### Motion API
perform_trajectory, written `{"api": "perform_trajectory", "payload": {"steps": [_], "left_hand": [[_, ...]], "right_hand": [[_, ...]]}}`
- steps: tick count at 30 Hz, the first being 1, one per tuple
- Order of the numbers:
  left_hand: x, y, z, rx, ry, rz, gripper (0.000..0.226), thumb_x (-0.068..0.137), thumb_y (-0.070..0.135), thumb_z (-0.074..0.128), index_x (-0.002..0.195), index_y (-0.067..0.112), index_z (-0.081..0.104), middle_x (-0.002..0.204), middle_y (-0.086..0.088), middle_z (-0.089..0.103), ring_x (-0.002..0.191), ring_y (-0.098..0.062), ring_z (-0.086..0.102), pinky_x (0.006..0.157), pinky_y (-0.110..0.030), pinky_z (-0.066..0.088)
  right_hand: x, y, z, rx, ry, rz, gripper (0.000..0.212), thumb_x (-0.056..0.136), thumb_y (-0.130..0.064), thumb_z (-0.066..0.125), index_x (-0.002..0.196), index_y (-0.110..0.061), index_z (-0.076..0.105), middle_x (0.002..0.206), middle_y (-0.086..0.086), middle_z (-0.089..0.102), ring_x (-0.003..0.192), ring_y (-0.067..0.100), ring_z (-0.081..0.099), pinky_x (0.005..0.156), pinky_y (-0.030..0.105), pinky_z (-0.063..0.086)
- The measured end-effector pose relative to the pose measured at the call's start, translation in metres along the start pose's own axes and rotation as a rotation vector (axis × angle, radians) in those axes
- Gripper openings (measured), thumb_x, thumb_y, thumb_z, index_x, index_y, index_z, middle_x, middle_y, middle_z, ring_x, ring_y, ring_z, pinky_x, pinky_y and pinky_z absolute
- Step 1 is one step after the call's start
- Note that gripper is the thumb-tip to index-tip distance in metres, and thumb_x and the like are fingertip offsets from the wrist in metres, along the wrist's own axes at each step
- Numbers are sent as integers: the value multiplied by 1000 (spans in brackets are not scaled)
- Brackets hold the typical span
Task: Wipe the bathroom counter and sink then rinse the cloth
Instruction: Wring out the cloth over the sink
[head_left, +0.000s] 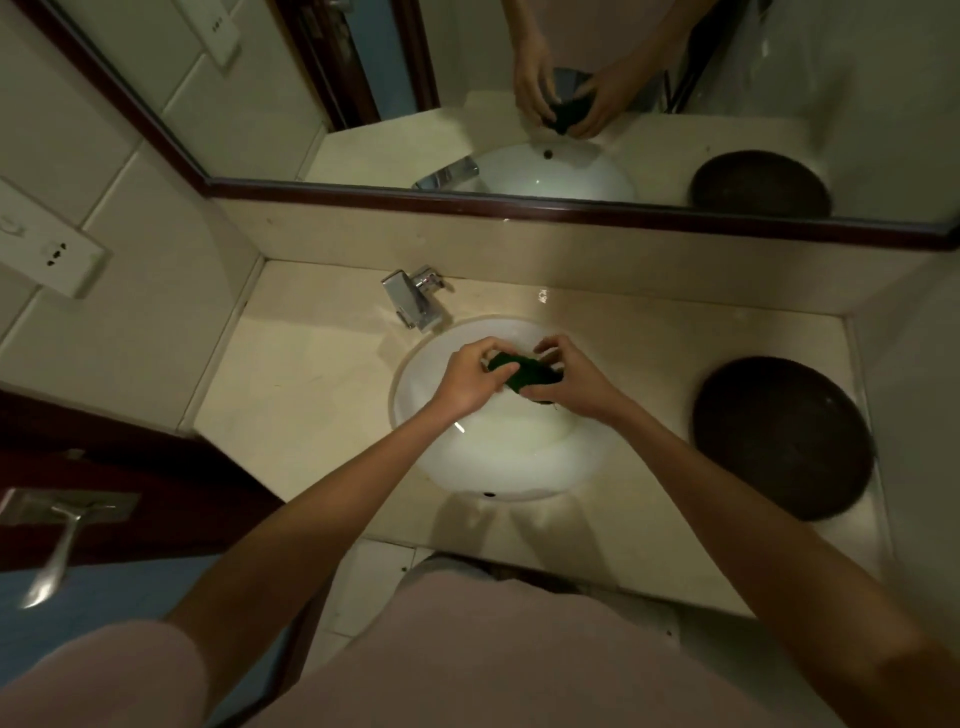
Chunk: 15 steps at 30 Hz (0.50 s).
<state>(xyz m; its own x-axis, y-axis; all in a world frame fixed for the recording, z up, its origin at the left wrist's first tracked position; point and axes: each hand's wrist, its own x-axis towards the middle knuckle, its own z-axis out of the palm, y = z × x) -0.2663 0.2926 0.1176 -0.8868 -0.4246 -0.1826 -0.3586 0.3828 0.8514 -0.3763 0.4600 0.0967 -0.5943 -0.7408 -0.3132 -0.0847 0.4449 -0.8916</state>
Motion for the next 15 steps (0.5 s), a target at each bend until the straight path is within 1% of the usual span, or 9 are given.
{"api": "perform_trajectory", "payload": {"steps": [2, 3, 5, 7, 9, 11, 13, 15], "left_hand": [[-4, 4, 11, -25, 27, -44, 20, 85, 16, 78, 105, 17, 75, 91, 9, 70, 65, -3, 65, 61, -17, 51], [-5, 6, 16, -28, 20, -48, 21, 84, 15, 79, 104, 17, 75, 92, 11, 70, 69, -1, 65, 64, -15, 52], [-7, 10, 28, -24, -23, -33, 24, 81, 13, 80, 104, 18, 75, 96, 10, 72, 82, -2, 66, 74, -14, 53], [-3, 15, 41, -2, -82, -3, 26, 79, 11, 81, 103, 19, 76, 98, 8, 74, 90, -6, 68, 81, -16, 54], [2, 17, 57, 55, -195, 20, 27, 78, 9, 80, 103, 18, 77, 100, 5, 75, 92, -7, 68, 83, -18, 55], [6, 21, 75, 123, -356, 67, 29, 80, 7, 77, 107, 15, 77, 105, 2, 74, 92, -6, 65, 79, -13, 53], [9, 24, 95, 146, -462, 139, 31, 80, 7, 76, 110, 15, 77, 106, 2, 75, 94, -5, 66, 82, -15, 53], [11, 24, 119, 162, -533, 178, 32, 83, 8, 75, 114, 15, 75, 108, 2, 74, 96, -5, 67, 85, -17, 52]], "right_hand": [[-13, 8, 2, 6, 51, 23, 52, 78, -25, 88, 118, -19, 57, 115, 0, 64, 99, 14, 67, 69, 21, 57], [-18, 13, 3, 10, 97, 34, 50, 76, -25, 89, 116, -19, 59, 113, -1, 66, 98, 13, 67, 70, 20, 56], [-30, 25, 4, 32, 183, 60, 51, 73, -22, 90, 114, -18, 61, 112, -1, 68, 95, 12, 68, 72, 22, 57], [-42, 35, 5, 46, 234, 88, 52, 71, -18, 91, 113, -16, 60, 110, 1, 70, 90, 10, 69, 73, 24, 58], [-59, 45, 6, 47, 280, 124, 52, 71, -18, 90, 113, -18, 59, 107, 1, 71, 88, 13, 71, 74, 29, 60], [-79, 58, 5, 44, 350, 193, 49, 73, -19, 88, 113, -20, 59, 106, 0, 71, 89, 17, 72, 74, 31, 61], [-100, 73, 3, 53, 424, 271, 47, 75, -17, 86, 113, -19, 60, 105, -1, 70, 89, 19, 71, 71, 27, 58], [-118, 88, -8, 55, 519, 336, 43, 76, -12, 84, 112, -15, 61, 104, 0, 68, 91, 20, 68, 69, 22, 51]]}}
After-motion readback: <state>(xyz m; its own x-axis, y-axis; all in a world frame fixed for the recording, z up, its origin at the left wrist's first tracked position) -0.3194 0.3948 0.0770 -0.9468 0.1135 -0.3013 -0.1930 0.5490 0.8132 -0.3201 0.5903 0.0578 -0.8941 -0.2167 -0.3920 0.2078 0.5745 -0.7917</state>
